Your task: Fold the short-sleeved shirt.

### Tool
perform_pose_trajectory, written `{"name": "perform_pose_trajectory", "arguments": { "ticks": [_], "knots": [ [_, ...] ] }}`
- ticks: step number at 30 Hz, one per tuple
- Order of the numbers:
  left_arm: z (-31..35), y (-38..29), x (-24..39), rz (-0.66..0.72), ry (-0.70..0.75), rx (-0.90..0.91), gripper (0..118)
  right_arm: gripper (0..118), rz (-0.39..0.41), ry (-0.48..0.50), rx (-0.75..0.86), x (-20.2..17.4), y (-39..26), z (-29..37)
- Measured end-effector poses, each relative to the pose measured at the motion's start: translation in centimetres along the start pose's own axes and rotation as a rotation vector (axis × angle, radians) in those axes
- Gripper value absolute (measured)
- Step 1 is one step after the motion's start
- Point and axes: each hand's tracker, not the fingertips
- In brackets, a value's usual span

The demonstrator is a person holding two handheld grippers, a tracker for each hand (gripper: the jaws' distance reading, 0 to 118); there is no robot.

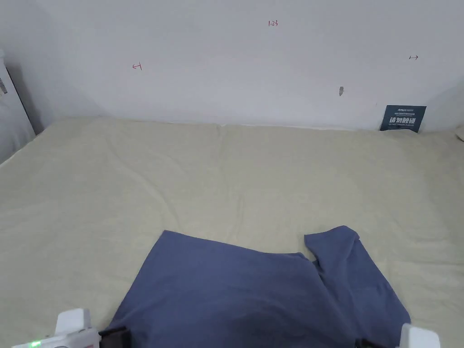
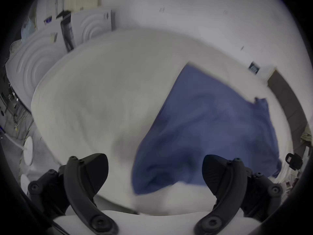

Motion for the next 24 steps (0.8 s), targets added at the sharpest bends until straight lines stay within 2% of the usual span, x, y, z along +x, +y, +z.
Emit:
{"name": "perform_pose_trajectory", "arguments": {
  "ticks": [5,9,11,12,13,14,15,16,17,18,21,24],
  "knots": [
    [6.2,4.3,4.5,-0.034,-0.121,0.283,113,104,0.039,0.003,0.273,-1.3,4.8,4.7],
    [9.7,6.0,7.4,-0.071,-0.169,0.496,111,104,0.077,-0.041,0.474,-1.5,6.7,7.5],
    [11.1,6.5,8.8,-0.098,-0.182,0.57,103,104,0.088,-0.061,0.542,-1.5,7.2,8.6],
    [11.5,6.6,9.3,-0.105,-0.186,0.583,95,103,0.087,-0.067,0.563,-1.6,7.4,9.0],
    [11.8,6.8,10.0,-0.129,-0.19,0.617,80,99,0.088,-0.069,0.58,-1.6,7.6,9.4],
    [12.0,6.7,10.6,-0.156,-0.191,0.644,67,89,0.095,-0.074,0.602,-2.0,7.7,9.9],
    [12.2,6.6,11.2,-0.179,-0.183,0.658,49,74,0.103,-0.072,0.608,-2.7,7.7,10.3],
    [12.3,6.5,11.8,-0.186,-0.178,0.674,18,39,0.115,-0.076,0.618,-2.8,7.8,10.5],
    [11.9,6.6,12.2,-0.186,-0.178,0.681,0,14,0.121,-0.087,0.625,-2.9,7.9,10.8],
    [11.8,6.6,12.5,-0.193,-0.185,0.681,0,2,0.124,-0.096,0.631,-2.5,7.7,10.1],
    [11.3,6.9,13.3,-0.261,-0.232,0.663,0,1,0.131,-0.085,0.645,-1.7,7.9,9.8],
    [10.3,7.1,14.2,-0.301,-0.209,0.641,0,1,0.136,-0.093,0.637,-2.0,8.5,9.2]
  ]
}}
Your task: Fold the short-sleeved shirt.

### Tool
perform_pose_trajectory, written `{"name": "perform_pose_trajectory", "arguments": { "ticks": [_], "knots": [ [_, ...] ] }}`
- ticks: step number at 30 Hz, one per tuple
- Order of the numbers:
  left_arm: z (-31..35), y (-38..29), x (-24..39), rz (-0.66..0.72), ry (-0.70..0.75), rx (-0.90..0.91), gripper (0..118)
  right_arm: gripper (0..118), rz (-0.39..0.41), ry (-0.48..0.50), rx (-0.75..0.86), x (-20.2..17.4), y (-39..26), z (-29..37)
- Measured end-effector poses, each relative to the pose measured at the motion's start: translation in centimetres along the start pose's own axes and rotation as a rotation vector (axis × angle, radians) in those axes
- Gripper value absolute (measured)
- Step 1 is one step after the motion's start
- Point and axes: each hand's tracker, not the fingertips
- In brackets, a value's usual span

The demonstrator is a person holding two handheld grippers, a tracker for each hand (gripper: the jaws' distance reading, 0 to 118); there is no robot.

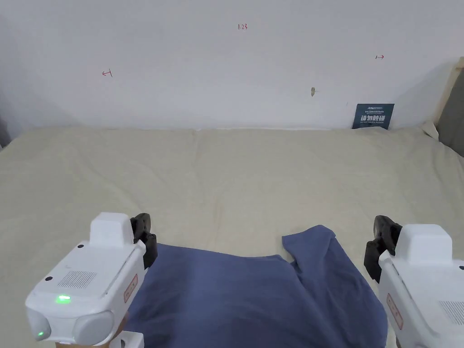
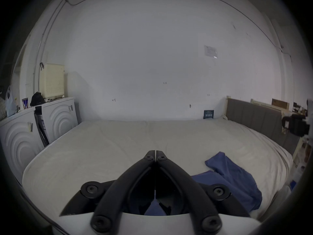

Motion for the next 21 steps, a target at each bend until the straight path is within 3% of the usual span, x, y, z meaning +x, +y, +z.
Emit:
{"name": "perform_pose_trajectory", "arguments": {
  "ticks": [5,14,15,18,19,21],
  "knots": [
    [-5.6,-0.5,-0.4,0.005,-0.029,-0.186,0,1,-0.007,-0.008,-0.025,0.3,-0.1,-1.8],
    [-20.5,-2.0,-6.3,0.162,-0.063,-0.525,3,1,-0.014,-0.038,-0.1,1.4,-2.1,-6.0],
    [-22.1,-2.2,-6.9,0.177,-0.055,-0.566,11,1,-0.014,-0.04,-0.109,1.4,-2.5,-7.0],
    [-26.5,-3.6,-8.3,0.176,-0.043,-0.667,91,1,-0.005,-0.052,-0.139,1.7,-3.2,-8.7],
    [-27.8,-4.3,-8.6,0.162,-0.008,-0.69,112,1,0.0,-0.058,-0.148,1.6,-3.4,-9.2],
    [-29.7,-5.6,-8.8,0.129,0.045,-0.722,112,1,0.003,-0.067,-0.168,1.8,-4.0,-10.1]
  ]
}}
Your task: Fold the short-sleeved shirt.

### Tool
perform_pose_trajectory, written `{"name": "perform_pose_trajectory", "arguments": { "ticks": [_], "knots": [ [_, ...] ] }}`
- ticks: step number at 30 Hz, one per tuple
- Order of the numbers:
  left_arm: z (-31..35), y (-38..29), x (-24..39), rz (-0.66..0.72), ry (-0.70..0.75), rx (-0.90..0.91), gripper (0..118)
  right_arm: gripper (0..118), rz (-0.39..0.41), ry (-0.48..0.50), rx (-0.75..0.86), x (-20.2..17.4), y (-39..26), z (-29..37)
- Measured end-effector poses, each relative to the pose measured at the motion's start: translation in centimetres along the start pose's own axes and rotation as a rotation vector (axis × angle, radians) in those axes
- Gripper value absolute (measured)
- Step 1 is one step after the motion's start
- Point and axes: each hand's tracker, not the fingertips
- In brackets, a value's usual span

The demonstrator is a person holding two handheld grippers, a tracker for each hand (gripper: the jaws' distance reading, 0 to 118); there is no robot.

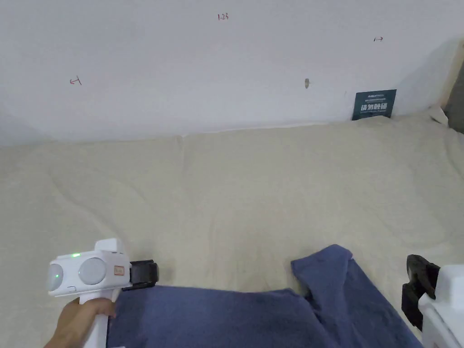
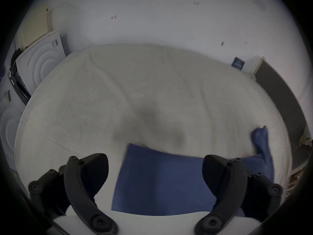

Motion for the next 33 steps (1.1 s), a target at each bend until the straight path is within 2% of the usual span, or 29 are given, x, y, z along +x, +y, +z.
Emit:
{"name": "perform_pose_trajectory", "arguments": {
  "ticks": [3,4,7,9,10,11,12,13,14,15,16,17,19,20,25,28,30,32,33],
  "knots": [
    [-3.3,0.2,-0.5,-0.009,0.032,-0.071,107,2,0.001,-0.016,-0.028,0.1,-0.6,-1.4],
    [-4.1,-0.1,-0.7,0.001,0.031,-0.086,99,2,0.003,-0.018,-0.042,0.2,-0.8,-1.8],
    [-6.0,-0.8,-0.9,0.007,0.027,-0.127,60,2,0.003,-0.02,-0.071,0.5,-1.3,-3.0],
    [-6.5,-1.8,-0.6,-0.01,0.028,-0.129,55,2,-0.011,-0.017,-0.093,0.8,-1.7,-3.6],
    [-6.0,-1.9,-0.4,-0.02,0.038,-0.081,43,3,-0.022,-0.01,-0.11,1.0,-1.8,-4.1],
    [-5.9,-1.7,-0.3,-0.008,0.031,-0.085,24,8,-0.04,-0.002,-0.127,1.3,-1.9,-4.5],
    [-5.7,-1.8,-0.2,-0.007,0.026,-0.076,2,17,-0.06,0.003,-0.142,1.6,-2.0,-4.8],
    [-5.4,-1.8,-0.1,-0.014,0.01,-0.055,3,30,-0.08,0.01,-0.165,2.0,-2.1,-5.4],
    [-5.3,-1.8,0.1,-0.014,-0.007,-0.057,3,56,-0.09,0.018,-0.19,2.5,-2.2,-6.1],
    [-5.2,-1.9,0.4,-0.019,0.011,-0.058,3,56,-0.105,0.027,-0.216,2.8,-2.3,-6.8],
    [-5.0,-2.1,0.5,-0.038,0.022,-0.042,3,63,-0.12,0.035,-0.253,3.3,-2.4,-7.7],
    [-4.0,-2.2,0.5,-0.047,0.021,-0.004,3,75,-0.136,0.044,-0.286,3.8,-2.6,-8.8],
    [-2.0,-2.4,0.2,-0.025,-0.011,0.049,3,108,-0.148,0.055,-0.363,4.5,-3.3,-11.1],
    [-0.9,-2.4,0.2,-0.009,-0.037,0.068,3,112,-0.162,0.048,-0.389,4.8,-3.8,-12.2],
    [3.3,-2.9,-0.1,-0.006,-0.068,0.112,3,110,-0.07,0.017,-0.594,4.6,-7.3,-17.5],
    [4.6,-3.1,-0.1,-0.002,-0.08,0.131,3,86,-0.043,0.045,-0.699,4.2,-9.7,-19.9],
    [5.2,-3.3,-0.2,0.0,-0.086,0.135,3,76,-0.043,0.039,-0.762,4.2,-11.6,-21.5],
    [5.9,-3.8,0.2,0.0,-0.088,0.136,3,66,-0.045,0.05,-0.712,3.7,-11.9,-21.3],
    [6.1,-3.9,0.1,-0.001,-0.087,0.135,3,54,-0.028,0.04,-0.694,3.6,-11.7,-21.1]
  ]
}}
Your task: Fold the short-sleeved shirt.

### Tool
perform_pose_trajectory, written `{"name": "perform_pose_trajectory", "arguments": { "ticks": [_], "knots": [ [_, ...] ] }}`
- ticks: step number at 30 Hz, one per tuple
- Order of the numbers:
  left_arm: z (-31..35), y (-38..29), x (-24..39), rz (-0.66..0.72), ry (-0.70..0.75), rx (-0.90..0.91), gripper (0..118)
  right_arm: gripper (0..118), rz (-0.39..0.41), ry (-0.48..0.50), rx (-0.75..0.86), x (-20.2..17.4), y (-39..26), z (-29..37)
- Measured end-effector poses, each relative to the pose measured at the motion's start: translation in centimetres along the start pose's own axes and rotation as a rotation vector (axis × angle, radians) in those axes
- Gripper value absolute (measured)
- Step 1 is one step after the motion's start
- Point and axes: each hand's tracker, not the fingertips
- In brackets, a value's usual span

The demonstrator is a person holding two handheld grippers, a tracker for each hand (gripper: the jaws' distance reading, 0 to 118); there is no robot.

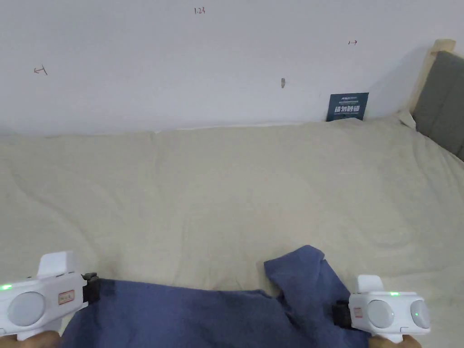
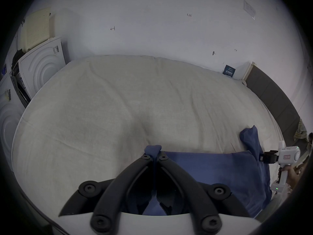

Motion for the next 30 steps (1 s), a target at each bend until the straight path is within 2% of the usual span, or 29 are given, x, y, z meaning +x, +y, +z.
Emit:
{"name": "perform_pose_trajectory", "arguments": {
  "ticks": [1,2,6,8,13,15,19,23,27,30],
  "knots": [
    [0.2,-0.2,-0.1,0.002,0.001,-0.003,3,24,0.009,0.015,0.0,-1.0,-0.4,1.1],
    [0.4,-0.3,-0.1,0.005,0.001,-0.004,3,6,0.011,0.029,0.003,-1.3,-0.4,1.4],
    [0.9,-0.5,-1.3,0.027,0.011,0.001,3,5,0.066,0.024,0.019,-3.0,-0.9,5.3],
    [1.8,-0.6,-1.8,0.053,0.009,0.013,3,5,0.031,0.005,0.102,-3.0,-0.9,8.1],
    [5.4,0.7,-3.0,0.125,0.001,0.094,3,5,0.043,0.05,0.321,-1.0,2.3,15.7],
    [7.5,1.9,-3.1,0.166,-0.015,0.154,3,5,0.02,0.077,0.418,-0.9,3.8,19.2],
    [11.9,6.2,-2.9,0.167,-0.005,0.284,3,5,0.019,0.084,0.619,-1.1,8.0,25.4],
    [17.1,12.1,-2.6,0.15,0.022,0.452,3,5,0.004,0.134,0.781,-1.7,12.7,31.6],
    [22.0,17.7,-2.3,0.146,0.03,0.576,3,5,0.018,0.119,0.914,-2.2,17.1,36.5],
    [25.0,21.5,-1.9,0.143,0.031,0.643,3,5,-0.012,0.111,1.01,-2.0,20.2,39.8]
  ]
}}
